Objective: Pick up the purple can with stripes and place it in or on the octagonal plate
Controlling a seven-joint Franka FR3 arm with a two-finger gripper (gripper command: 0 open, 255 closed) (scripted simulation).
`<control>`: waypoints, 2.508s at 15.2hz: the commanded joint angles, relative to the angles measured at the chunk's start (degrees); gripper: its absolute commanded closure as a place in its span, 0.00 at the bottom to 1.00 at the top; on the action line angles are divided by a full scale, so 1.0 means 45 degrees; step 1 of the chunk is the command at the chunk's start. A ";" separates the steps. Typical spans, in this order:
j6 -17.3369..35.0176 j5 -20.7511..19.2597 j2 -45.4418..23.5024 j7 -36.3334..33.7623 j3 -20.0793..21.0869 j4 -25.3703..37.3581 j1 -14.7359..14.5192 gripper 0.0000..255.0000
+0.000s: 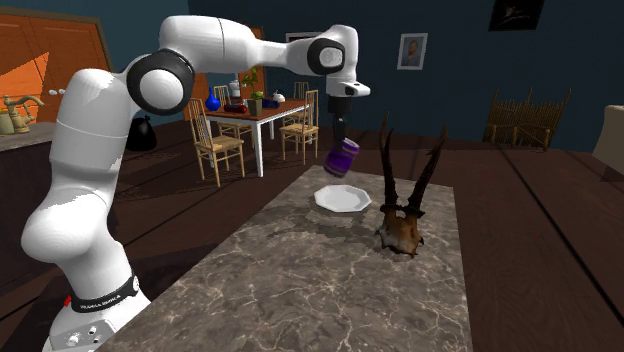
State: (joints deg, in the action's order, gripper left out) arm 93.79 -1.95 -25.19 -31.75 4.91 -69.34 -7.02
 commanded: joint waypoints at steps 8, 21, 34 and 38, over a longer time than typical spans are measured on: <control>0.1554 -0.0004 0.0100 -0.0080 0.0006 -0.1638 -0.0004 1.00; 0.3168 -0.0023 -0.0028 -0.0099 -0.0008 -0.3125 0.0020 1.00; 0.2358 -0.0011 0.0063 -0.0088 0.0001 -0.2405 0.0012 0.00; 0.1601 -0.0006 0.0078 -0.0079 0.0006 -0.1662 -0.0002 0.00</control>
State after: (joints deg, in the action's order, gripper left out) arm 101.46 -1.98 -24.81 -32.10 4.94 -77.24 -7.01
